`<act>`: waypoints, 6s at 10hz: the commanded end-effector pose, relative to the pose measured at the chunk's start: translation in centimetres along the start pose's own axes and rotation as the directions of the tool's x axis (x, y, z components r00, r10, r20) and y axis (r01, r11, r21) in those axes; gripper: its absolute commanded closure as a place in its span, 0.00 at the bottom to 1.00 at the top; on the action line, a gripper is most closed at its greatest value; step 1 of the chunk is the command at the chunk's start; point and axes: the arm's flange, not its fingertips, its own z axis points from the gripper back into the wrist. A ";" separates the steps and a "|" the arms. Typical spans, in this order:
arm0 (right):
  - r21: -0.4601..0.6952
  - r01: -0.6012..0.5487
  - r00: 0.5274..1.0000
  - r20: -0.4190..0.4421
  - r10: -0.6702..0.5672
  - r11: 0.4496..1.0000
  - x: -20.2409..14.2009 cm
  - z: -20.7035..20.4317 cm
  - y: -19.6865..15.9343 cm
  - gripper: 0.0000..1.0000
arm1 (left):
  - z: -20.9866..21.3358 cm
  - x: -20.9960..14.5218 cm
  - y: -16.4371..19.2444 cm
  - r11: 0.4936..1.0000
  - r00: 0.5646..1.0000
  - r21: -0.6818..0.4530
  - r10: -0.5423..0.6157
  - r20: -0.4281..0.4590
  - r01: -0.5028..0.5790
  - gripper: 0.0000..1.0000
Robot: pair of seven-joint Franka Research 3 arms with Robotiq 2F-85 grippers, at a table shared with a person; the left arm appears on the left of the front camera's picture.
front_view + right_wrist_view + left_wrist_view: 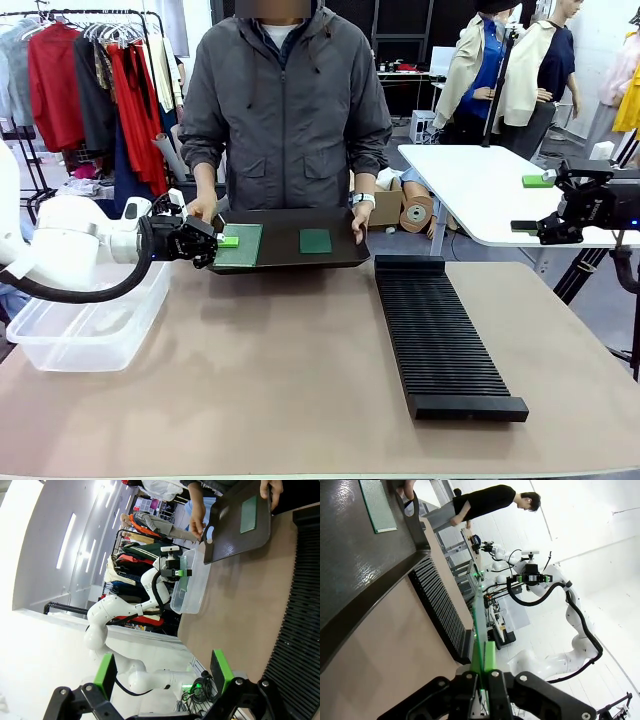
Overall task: Sort PCBs into racks and boxes based on the side picked up.
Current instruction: If the short side of the Blank PCB is picked up, insert it into the PCB Rack ; if the long side is picked up, place it in the Organizing box.
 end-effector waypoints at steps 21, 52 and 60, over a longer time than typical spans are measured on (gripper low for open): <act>-0.001 0.002 1.000 -0.013 -0.002 1.000 0.0 0.2 0.3 0.00 | 13.4 3.3 -12.6 0.791 0.971 0.611 0.167 -0.169 -0.030 1.00; -0.001 0.002 1.000 -0.013 -0.002 1.000 0.0 0.2 0.3 0.00 | 17.7 -0.4 -1.4 0.482 0.975 0.872 0.222 -0.025 -0.087 0.17; -0.001 0.002 1.000 -0.013 -0.002 1.000 0.0 0.2 0.3 0.00 | 15.8 0.9 -7.0 0.368 0.978 0.929 0.187 -0.091 0.016 0.00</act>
